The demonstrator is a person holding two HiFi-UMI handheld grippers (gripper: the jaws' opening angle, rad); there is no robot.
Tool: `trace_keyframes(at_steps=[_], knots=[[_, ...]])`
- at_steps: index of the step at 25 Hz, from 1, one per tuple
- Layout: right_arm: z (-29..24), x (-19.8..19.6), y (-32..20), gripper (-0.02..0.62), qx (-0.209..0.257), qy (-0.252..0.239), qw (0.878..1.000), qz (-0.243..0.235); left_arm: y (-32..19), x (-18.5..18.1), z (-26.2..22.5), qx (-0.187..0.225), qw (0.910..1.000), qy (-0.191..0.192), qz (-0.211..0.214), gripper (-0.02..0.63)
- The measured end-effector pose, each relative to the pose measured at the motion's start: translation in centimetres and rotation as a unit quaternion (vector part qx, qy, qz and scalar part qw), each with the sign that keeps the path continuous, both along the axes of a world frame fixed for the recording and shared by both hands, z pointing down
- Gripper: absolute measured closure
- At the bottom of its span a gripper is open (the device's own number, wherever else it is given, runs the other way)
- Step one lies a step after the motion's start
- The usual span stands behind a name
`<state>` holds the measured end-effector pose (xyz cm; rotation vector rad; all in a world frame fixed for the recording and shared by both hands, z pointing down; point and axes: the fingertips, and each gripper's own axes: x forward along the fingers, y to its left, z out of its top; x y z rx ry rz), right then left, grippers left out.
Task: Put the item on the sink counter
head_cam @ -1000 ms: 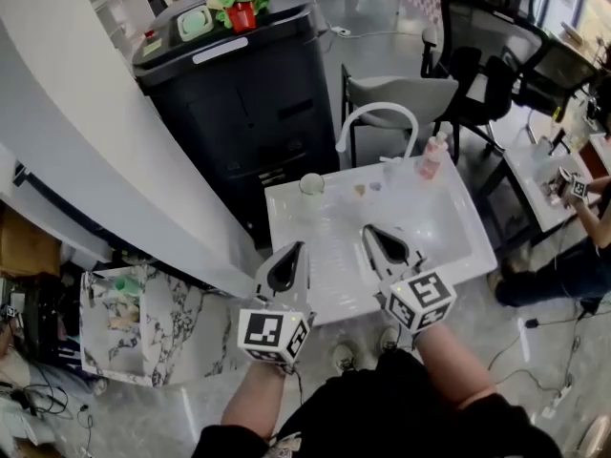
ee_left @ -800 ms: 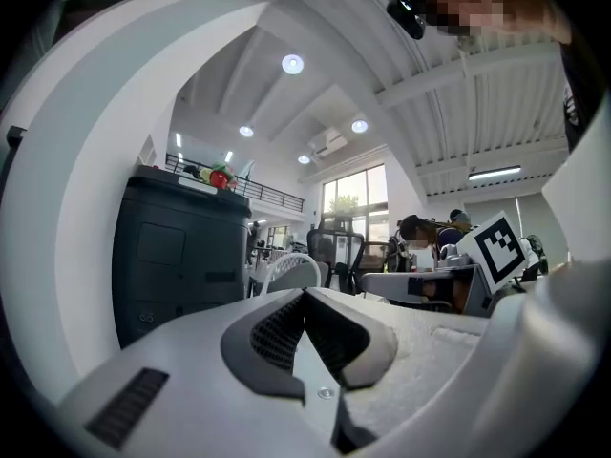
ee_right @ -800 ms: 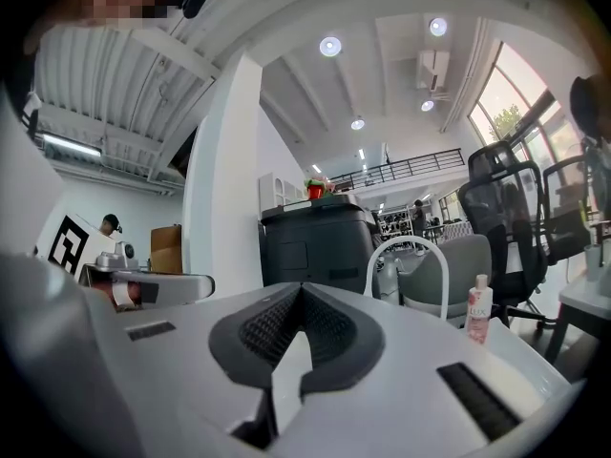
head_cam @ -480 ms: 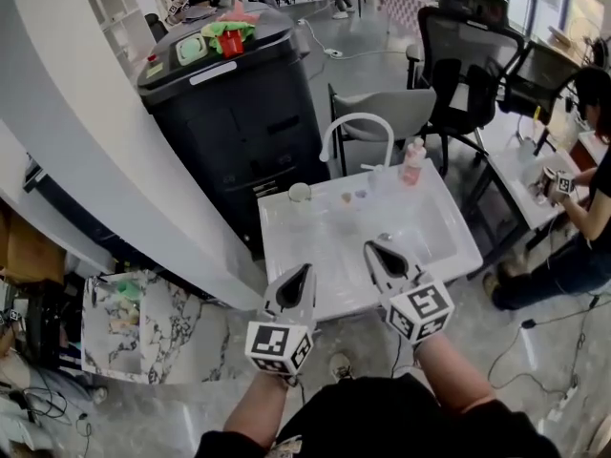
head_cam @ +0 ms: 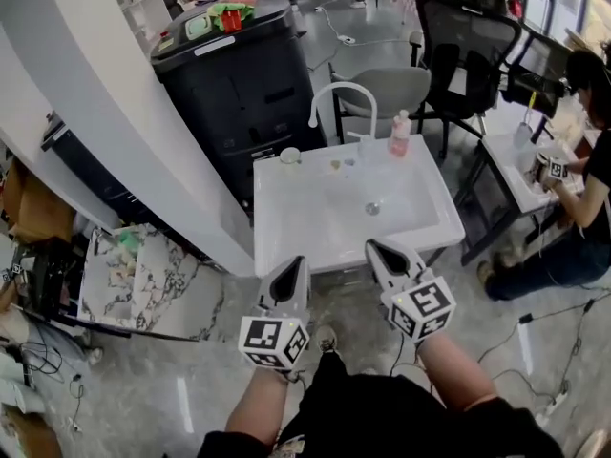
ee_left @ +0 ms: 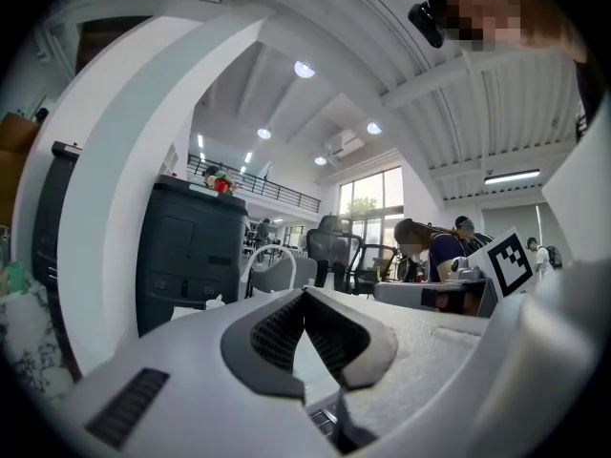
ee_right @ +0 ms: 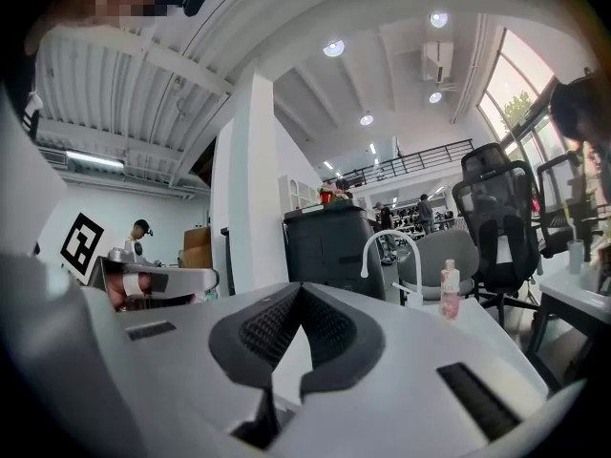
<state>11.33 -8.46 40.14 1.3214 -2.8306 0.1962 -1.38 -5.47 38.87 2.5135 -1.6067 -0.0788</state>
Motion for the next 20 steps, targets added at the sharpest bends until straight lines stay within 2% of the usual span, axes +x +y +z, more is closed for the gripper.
trace_keyframes(at_steps=[6,11,16,20], knots=[[1.4,0.3,5.2,0.598,-0.019,-0.011,0.999,-0.029,5.6,0.4,0.5,-0.011,0.9993,-0.007,-0.036,0.602],[1.0,-0.9,7.1,0.598,-0.021,-0.016,0.998,-0.050,7.7,-0.8,-0.1,-0.011,0.9977,-0.013,-0.065,0.603],[0.3,-2.1,8.2,0.598,-0.016,-0.017,0.998,-0.054,9.1,-2.3,-0.6,-0.005,0.9972,-0.008,-0.074,0.603],[0.1,-4.0,8.5,0.598,-0.016,-0.025,0.999,-0.045,10.1,-4.5,-0.7,-0.002,0.9978,-0.007,-0.065,0.603]])
